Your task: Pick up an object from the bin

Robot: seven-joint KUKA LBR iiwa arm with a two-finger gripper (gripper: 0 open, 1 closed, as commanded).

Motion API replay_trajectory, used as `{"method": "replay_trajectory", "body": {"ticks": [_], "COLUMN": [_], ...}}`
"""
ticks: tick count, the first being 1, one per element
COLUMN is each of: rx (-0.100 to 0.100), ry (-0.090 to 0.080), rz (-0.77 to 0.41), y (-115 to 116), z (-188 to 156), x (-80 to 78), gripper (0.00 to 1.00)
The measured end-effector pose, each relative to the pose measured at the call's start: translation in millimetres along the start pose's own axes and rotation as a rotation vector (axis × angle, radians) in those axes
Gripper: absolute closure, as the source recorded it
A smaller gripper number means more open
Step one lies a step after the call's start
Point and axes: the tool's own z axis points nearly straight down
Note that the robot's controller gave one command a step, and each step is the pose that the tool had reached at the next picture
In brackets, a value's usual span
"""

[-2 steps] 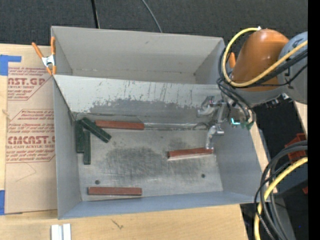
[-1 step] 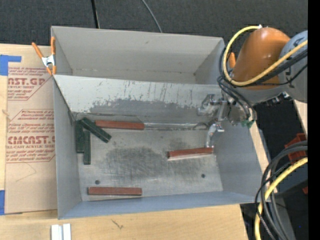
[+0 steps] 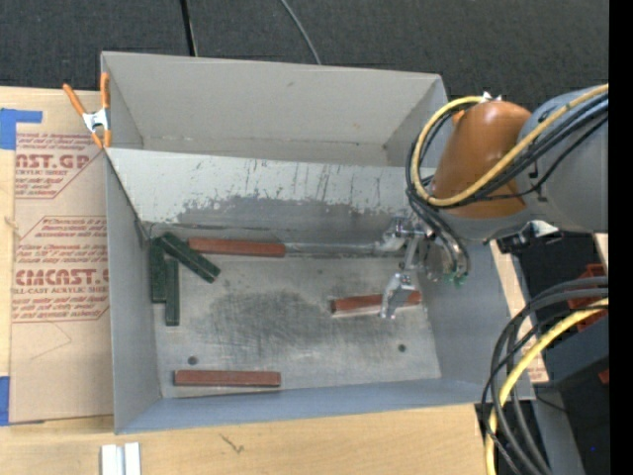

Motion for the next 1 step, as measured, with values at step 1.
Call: {"method": "replay_trajectory", "body": {"ticks": [1], "rx": [0.001], "ry": [0.008], "rz": [-0.074], "y": [5.1], "z": [2.2], "x": [4.2], "gripper": [0.00]}}
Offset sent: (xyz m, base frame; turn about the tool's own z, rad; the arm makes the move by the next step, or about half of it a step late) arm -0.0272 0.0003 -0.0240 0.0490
